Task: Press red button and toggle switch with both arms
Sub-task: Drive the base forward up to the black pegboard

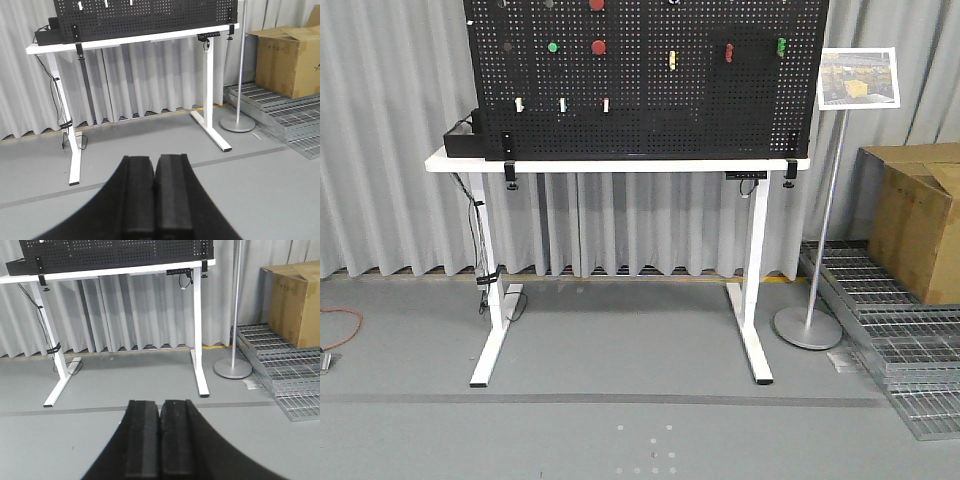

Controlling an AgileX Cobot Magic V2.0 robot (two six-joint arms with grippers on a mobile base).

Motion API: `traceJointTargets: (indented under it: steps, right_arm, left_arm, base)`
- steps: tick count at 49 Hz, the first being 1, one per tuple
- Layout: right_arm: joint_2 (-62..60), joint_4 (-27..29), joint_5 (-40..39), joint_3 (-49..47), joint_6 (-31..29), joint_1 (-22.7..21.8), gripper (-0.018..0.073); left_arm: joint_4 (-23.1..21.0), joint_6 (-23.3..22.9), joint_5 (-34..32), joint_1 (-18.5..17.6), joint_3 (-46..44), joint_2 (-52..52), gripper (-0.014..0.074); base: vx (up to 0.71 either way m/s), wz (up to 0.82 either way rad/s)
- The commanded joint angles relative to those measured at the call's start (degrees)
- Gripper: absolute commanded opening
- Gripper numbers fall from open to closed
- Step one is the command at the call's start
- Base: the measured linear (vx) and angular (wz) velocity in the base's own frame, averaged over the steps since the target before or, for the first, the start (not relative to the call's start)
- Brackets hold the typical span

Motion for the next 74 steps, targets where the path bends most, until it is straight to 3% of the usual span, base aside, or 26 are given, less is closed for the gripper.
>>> traceJointTargets:
  steps: [1, 45, 74]
  right_arm:
    - [-1.0, -0.59, -4.34, 0.65, -0.09, -0.39, -0.0003]
    - [-1.0, -0.59, -4.28, 0.65, -0.09, -0.39, -0.0003]
    - [-1.0, -0.59, -4.28, 0.65, -0.09, -0.39, -0.0003]
  left_arm:
    - [-0.13, -0.46, -4.81, 0.07, 1.94, -0.93, 0.0002]
    - [-0.13, -0.46, -4.81, 0.07, 1.94, -0.93, 0.0002]
    - [-0.13, -0.46, -4.81, -0.03, 1.94, -0.93, 0.0002]
  base:
    - [0.0, 0.0]
    - [0.02, 0.0]
    - [0.33, -0.02]
